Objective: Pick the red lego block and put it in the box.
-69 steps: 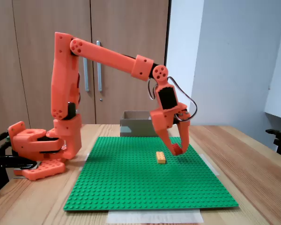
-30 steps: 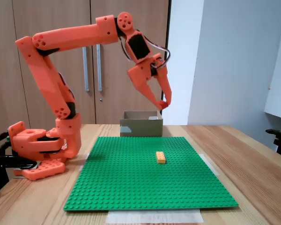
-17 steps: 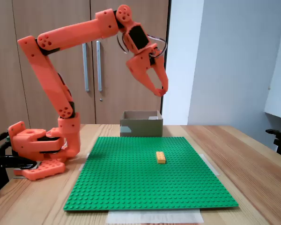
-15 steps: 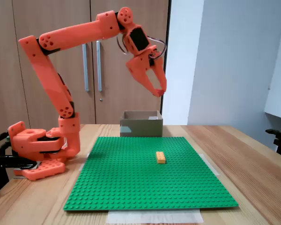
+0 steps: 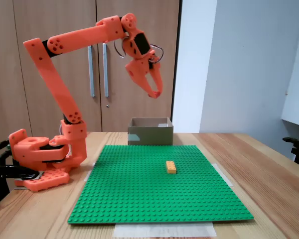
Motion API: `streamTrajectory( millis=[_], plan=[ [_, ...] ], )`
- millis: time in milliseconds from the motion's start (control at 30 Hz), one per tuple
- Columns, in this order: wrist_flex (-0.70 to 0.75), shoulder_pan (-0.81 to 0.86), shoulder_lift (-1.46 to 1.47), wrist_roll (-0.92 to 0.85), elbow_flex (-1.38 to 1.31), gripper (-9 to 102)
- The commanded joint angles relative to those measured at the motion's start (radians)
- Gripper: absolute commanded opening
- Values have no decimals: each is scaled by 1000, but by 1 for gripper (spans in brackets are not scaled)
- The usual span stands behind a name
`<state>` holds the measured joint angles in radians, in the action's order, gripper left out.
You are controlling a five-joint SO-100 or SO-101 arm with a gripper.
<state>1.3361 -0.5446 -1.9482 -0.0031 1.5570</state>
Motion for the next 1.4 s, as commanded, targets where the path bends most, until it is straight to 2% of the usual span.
streamTrajectory(
  millis=[0,500,1367],
  plan=[
    [9,-34,-6,-9,-51,-1],
    [9,-247,54,26,-46,-1],
    [-5,-189,204,34,-110,-1]
  ],
)
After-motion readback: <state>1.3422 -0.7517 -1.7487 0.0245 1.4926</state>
